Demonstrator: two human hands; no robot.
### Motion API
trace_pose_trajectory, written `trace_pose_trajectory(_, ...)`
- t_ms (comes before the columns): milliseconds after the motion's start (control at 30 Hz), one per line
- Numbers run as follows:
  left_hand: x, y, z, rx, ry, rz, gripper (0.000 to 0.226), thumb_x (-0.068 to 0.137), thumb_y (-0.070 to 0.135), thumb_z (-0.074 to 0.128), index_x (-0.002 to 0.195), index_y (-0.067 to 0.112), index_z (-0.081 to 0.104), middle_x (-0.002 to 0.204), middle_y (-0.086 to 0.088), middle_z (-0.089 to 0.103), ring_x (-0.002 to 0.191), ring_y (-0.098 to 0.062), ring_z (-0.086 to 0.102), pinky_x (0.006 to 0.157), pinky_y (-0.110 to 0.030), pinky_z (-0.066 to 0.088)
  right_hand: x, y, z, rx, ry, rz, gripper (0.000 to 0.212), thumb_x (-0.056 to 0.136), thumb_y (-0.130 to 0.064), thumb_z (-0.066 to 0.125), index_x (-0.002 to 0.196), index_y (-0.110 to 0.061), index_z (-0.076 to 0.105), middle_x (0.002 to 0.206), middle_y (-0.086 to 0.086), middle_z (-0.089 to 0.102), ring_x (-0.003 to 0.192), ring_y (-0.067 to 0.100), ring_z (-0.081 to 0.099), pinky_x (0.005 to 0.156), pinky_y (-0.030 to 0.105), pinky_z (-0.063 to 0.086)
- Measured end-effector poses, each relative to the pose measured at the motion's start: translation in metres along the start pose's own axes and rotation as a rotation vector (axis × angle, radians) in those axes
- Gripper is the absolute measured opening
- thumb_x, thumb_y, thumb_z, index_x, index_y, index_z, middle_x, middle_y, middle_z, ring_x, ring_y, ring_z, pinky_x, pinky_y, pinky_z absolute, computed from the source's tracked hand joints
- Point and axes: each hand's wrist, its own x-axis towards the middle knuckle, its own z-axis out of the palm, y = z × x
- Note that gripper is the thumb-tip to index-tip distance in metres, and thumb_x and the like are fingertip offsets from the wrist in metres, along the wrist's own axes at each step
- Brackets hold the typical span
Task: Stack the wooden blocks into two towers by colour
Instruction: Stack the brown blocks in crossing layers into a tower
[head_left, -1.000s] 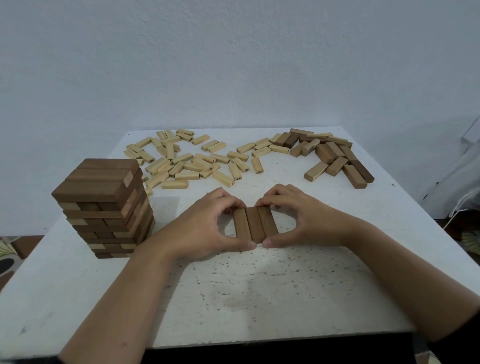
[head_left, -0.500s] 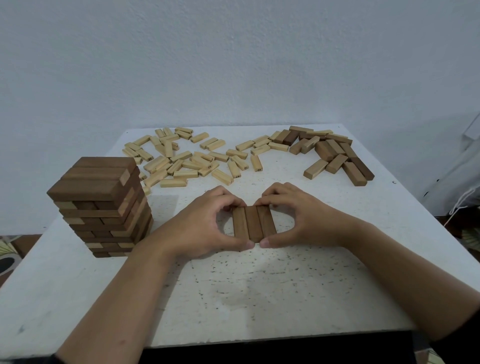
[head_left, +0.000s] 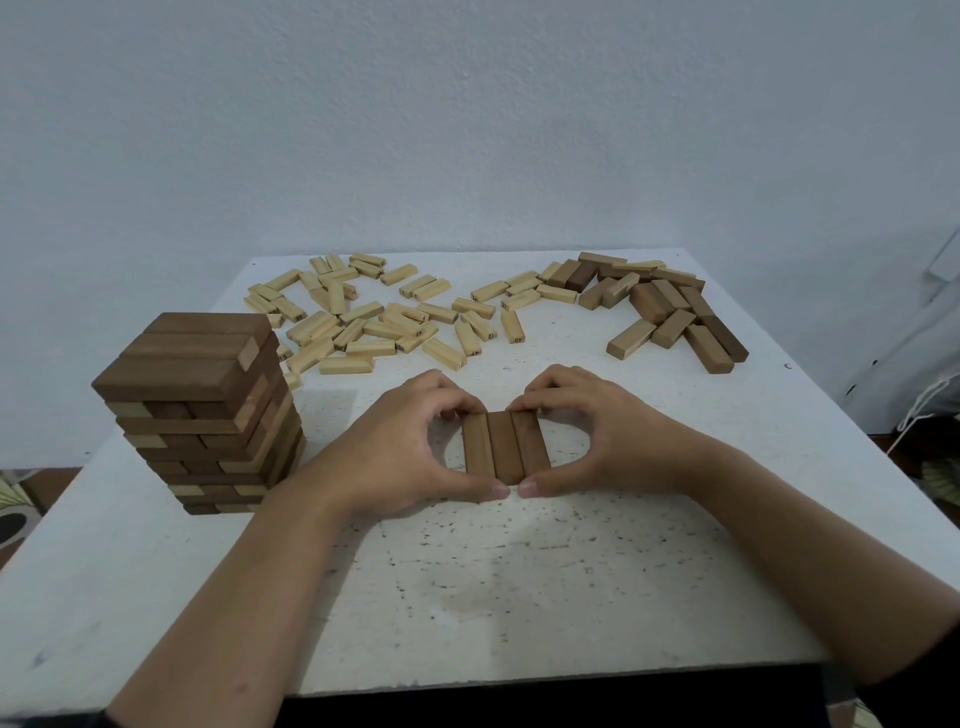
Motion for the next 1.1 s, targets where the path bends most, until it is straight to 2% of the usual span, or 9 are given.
trace_pose_trajectory(100,0.000,0.002,0.000,0.008,-0.010,0.009,0.072,0.063,0.065,0.086,0.125,0.038,0.062,0.117,0.025,0.050,0.112,0.006,0.047,0.090,-0.021,0.044,0.000,-0.001,0.001,-0.015,0.009,-0.012,0.066,0.070,-0.063,0.082,0.128,-0.043,0.057,0.120,-0.028,0.046,0.118,-0.004,0.038,0.090,0.014,0.034)
trace_pose_trajectory(233,-0.002,0.005,0.000,0.009,0.003,0.026,0.064,0.065,0.059,0.089,0.118,0.039,0.059,0.113,0.022,0.051,0.107,0.005,0.047,0.082,-0.019,0.041,-0.002,-0.004,0.002,0.014,0.064,-0.048,0.065,0.068,-0.058,0.087,0.124,-0.041,0.060,0.119,-0.027,0.047,0.121,0.002,0.042,0.092,0.018,0.038)
trace_pose_trajectory(367,-0.004,0.012,-0.003,0.004,0.090,0.082,0.064,0.061,0.056,0.092,0.114,0.036,0.061,0.107,0.022,0.050,0.105,0.003,0.049,0.076,-0.011,0.036,-0.007,-0.007,-0.005,0.017,0.169,-0.108,0.067,0.064,-0.053,0.091,0.123,-0.035,0.065,0.120,-0.024,0.050,0.122,0.009,0.044,0.093,0.018,0.038)
trace_pose_trajectory(467,-0.004,0.022,-0.009,0.041,0.151,0.149,0.069,0.061,0.055,0.092,0.119,0.031,0.062,0.108,0.020,0.050,0.108,-0.001,0.049,0.080,-0.006,0.034,-0.011,-0.011,-0.016,0.061,0.247,-0.135,0.068,0.063,-0.046,0.094,0.123,-0.031,0.067,0.121,-0.019,0.053,0.123,0.012,0.047,0.096,0.024,0.042)
trace_pose_trajectory(633,-0.012,0.048,-0.037,0.143,0.175,0.201,0.070,0.063,0.063,0.085,0.121,0.033,0.060,0.110,0.022,0.049,0.107,-0.001,0.049,0.085,-0.008,0.036,-0.014,-0.030,-0.037,0.168,0.275,-0.208,0.066,0.064,-0.036,0.095,0.123,-0.024,0.069,0.119,-0.014,0.062,0.119,0.018,0.056,0.089,0.027,0.050)
trace_pose_trajectory(733,-0.022,0.064,-0.058,0.201,0.185,0.221,0.072,0.062,0.068,0.078,0.124,0.037,0.057,0.111,0.025,0.048,0.109,0.005,0.047,0.085,-0.006,0.035,-0.018,-0.049,-0.050,0.203,0.316,-0.245,0.062,0.063,-0.033,0.094,0.119,-0.026,0.069,0.116,-0.016,0.063,0.114,0.013,0.057,0.088,0.020,0.048)
trace_pose_trajectory(900,-0.041,0.080,-0.093,0.307,0.273,0.277,0.074,0.061,0.078,0.071,0.124,0.041,0.058,0.109,0.027,0.048,0.106,0.008,0.049,0.079,-0.007,0.037,-0.014,-0.084,-0.069,0.199,0.365,-0.334,0.061,0.062,-0.031,0.094,0.118,-0.025,0.069,0.112,-0.016,0.062,0.108,0.013,0.059,0.084,0.019,0.045)
trace_pose_trajectory(1033,-0.057,0.081,-0.124,0.370,0.322,0.291,0.070,0.056,0.079,0.067,0.116,0.043,0.060,0.107,0.026,0.052,0.105,0.005,0.053,0.077,-0.009,0.038,-0.003,-0.113,-0.078,0.156,0.364,-0.365,0.061,0.064,-0.034,0.094,0.119,-0.023,0.069,0.114,-0.013,0.063,0.116,0.018,0.059,0.089,0.026,0.048)
trace_pose_trajectory(1100,-0.064,0.076,-0.140,0.373,0.331,0.282,0.070,0.054,0.079,0.068,0.114,0.043,0.062,0.107,0.024,0.055,0.105,0.003,0.054,0.079,-0.013,0.039,0.005,-0.129,-0.078,0.115,0.364,-0.371,0.060,0.065,-0.036,0.094,0.119,-0.024,0.070,0.114,-0.013,0.063,0.117,0.016,0.059,0.092,0.022,0.045)
